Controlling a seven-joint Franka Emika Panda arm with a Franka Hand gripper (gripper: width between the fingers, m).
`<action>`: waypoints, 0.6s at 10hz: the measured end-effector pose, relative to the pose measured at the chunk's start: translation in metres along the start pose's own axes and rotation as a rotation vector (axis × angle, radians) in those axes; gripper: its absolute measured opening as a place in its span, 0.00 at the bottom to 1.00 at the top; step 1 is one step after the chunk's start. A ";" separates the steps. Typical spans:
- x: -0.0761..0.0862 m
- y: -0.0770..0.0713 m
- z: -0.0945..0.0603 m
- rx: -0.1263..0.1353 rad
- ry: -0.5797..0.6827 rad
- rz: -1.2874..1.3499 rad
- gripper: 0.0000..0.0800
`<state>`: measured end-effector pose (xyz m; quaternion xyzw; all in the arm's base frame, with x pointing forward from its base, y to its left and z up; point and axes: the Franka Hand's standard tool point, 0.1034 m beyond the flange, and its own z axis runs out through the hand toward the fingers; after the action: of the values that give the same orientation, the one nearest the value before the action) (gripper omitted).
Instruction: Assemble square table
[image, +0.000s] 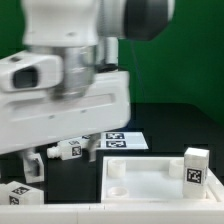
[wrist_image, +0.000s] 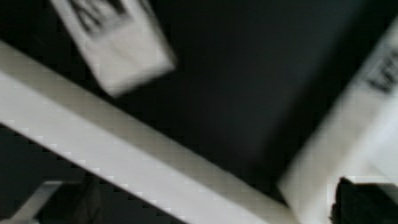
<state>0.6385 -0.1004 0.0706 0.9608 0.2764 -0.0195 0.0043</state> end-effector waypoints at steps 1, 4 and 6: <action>-0.015 0.017 0.009 0.003 -0.010 -0.012 0.81; -0.037 0.050 0.020 -0.002 0.003 -0.036 0.81; -0.037 0.044 0.022 0.008 -0.002 -0.042 0.81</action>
Offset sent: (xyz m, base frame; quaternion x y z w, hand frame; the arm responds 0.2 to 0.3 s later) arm -0.0315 0.0044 -0.0296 0.0382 0.0438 0.0231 0.9980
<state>0.6297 -0.1581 0.0496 0.9548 0.2963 -0.0217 0.0005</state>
